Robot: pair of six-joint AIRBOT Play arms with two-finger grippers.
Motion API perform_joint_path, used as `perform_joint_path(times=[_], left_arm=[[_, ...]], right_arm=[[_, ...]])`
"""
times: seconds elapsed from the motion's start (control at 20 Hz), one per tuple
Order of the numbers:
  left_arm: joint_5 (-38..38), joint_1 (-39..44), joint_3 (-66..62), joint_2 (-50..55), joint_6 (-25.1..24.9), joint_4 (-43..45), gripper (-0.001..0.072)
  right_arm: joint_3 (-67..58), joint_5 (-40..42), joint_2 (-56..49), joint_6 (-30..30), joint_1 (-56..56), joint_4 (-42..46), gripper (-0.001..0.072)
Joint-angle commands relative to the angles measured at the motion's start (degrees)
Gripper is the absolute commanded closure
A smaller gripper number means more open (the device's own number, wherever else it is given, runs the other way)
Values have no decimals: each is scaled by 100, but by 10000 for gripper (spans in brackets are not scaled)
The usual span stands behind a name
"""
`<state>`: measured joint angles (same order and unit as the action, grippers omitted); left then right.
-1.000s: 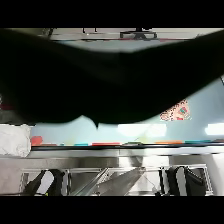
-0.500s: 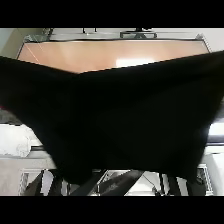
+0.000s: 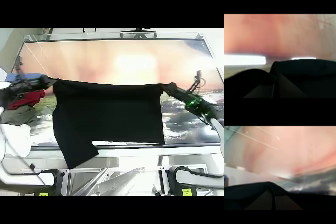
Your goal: Fold the shirts.
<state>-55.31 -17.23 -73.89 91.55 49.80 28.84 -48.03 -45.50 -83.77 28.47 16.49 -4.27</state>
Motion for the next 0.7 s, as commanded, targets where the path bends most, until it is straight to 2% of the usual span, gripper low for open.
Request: perform_joint_path(times=[0.0, 0.25, 0.45, 0.65], left_arm=[[216, 203, -1314, 1762, -20, 107, 689], [17, 203, -2903, 2629, 227, 109, 689], [-461, 205, -3510, 2754, 337, 118, 689], [-1445, 131, -3589, 2754, 597, 422, 698]], right_arm=[[-761, -286, -1631, -702, -52, -798, 695], [-2343, -317, -2485, -223, -46, -570, 695], [-3185, -299, -2719, 479, -2, 328, 695], [-3261, -907, -2719, 990, 219, 1521, 695]])
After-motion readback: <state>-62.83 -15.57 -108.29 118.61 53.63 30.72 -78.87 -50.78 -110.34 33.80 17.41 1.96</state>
